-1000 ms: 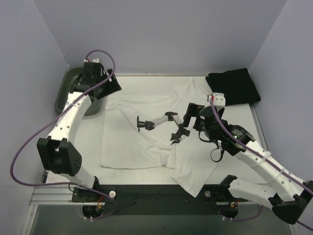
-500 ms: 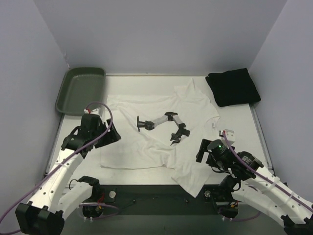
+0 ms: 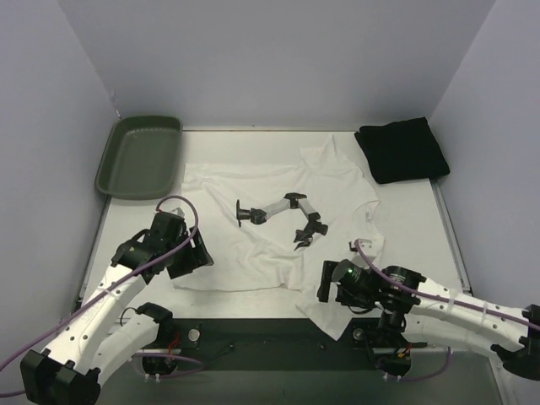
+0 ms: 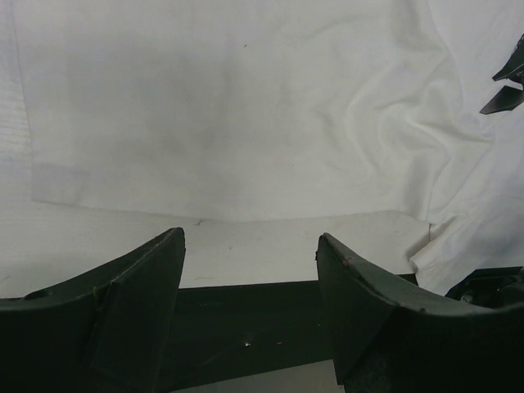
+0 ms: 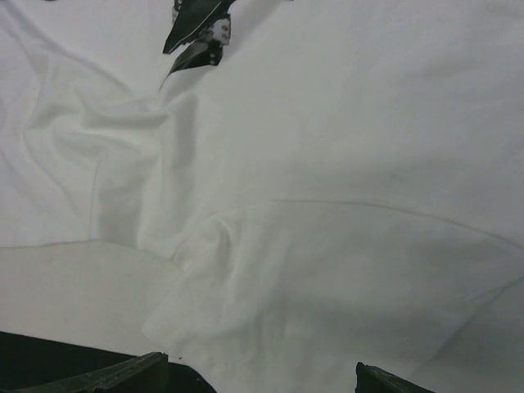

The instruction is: Fold and stack the t-shirts

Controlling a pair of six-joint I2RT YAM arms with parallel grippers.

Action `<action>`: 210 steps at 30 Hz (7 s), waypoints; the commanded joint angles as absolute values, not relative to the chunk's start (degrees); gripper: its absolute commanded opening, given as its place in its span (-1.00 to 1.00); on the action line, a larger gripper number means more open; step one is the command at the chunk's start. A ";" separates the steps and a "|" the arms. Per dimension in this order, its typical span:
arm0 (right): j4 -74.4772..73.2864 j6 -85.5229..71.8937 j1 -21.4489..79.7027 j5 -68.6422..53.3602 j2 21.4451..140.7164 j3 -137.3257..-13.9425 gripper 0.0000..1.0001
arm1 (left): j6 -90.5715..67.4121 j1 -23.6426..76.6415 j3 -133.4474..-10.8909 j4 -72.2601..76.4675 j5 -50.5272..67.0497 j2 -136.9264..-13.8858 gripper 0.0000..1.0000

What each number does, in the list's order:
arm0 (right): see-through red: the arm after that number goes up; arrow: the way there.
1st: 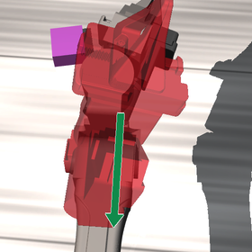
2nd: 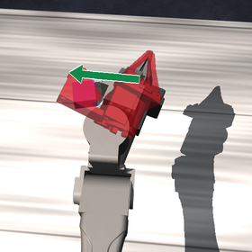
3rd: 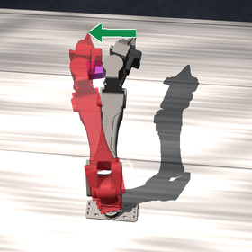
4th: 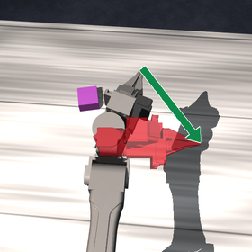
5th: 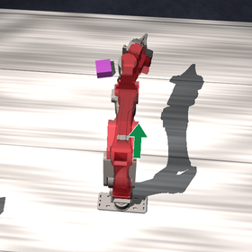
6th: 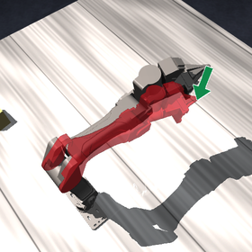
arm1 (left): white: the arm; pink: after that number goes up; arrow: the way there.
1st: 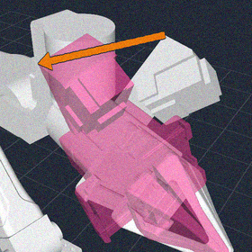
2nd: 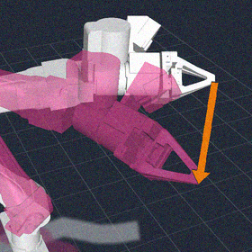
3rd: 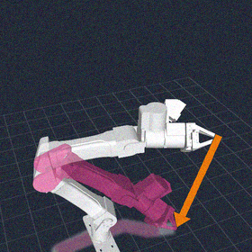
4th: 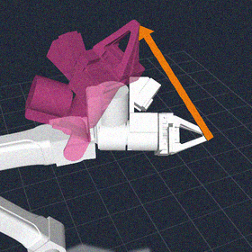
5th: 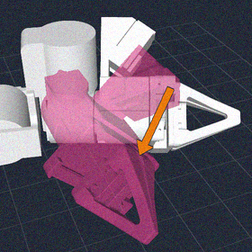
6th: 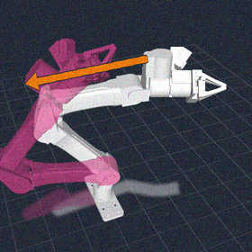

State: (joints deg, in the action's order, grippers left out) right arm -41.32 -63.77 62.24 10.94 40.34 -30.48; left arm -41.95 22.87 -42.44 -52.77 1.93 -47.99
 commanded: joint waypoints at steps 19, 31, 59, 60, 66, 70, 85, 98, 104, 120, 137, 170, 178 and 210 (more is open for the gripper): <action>-36.30 -68.82 77.61 21.00 47.90 -32.17 0.93 | -58.18 25.84 -41.49 -72.86 -11.43 -46.75 0.31; -30.67 -62.84 77.78 19.78 40.17 -27.78 0.95 | -69.96 25.49 -38.32 -68.31 -16.42 -56.16 0.31; -32.52 -62.84 77.52 18.19 34.63 -25.22 0.96 | -64.86 11.34 -28.83 -48.25 -13.45 -59.33 -0.18; -32.61 -63.02 77.43 18.19 34.54 -25.22 0.96 | -64.78 11.34 -28.65 -48.25 -13.36 -59.33 -0.19; -32.96 -63.72 77.52 18.19 34.45 -25.31 0.96 | -65.39 11.43 -26.46 -48.08 -11.78 -56.87 -0.33; -33.40 -64.07 77.52 18.19 34.72 -25.49 0.95 | -65.48 11.34 -26.45 -48.34 -11.60 -56.08 -0.52; -34.10 -68.64 77.43 15.39 37.79 -23.56 0.93 | -62.32 11.16 -32.51 -48.60 -10.02 -51.68 -1.00; -35.94 -77.87 80.33 6.86 36.21 -16.70 0.86 | -56.43 10.46 -34.37 -42.89 -6.51 -48.87 -1.00; -39.02 -77.78 80.51 4.84 40.25 -19.33 0.83 | -55.20 10.02 -32.88 -39.64 -3.88 -49.31 -1.00; -41.06 -81.04 84.55 5.27 50.44 -23.38 0.74 | -51.42 6.15 -29.45 -35.07 2.72 -49.48 -1.00; -34.10 -83.40 86.13 5.54 61.44 -25.31 -0.12 | -47.90 1.06 -28.48 -34.54 7.38 -49.48 -1.00; -65.19 -69.00 71.11 26.54 44.57 -45.78 -1.00 | -42.02 -2.98 -42.10 -36.39 10.20 -53.70 -1.00; -71.45 -66.10 64.34 30.32 39.29 -50.09 -1.00 | -39.99 -5.97 -41.75 -37.26 12.65 -52.56 -1.00; -43.24 -28.92 28.23 7.13 65.29 -63.98 -1.00 | -40.78 -9.49 -44.39 -32.43 13.45 -59.33 -1.00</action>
State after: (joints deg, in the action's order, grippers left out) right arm -46.41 -34.30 31.09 11.62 61.89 -59.53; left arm -40.32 -8.84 -42.37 -35.79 13.91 -58.87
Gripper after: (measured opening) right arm 0.059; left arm 0.030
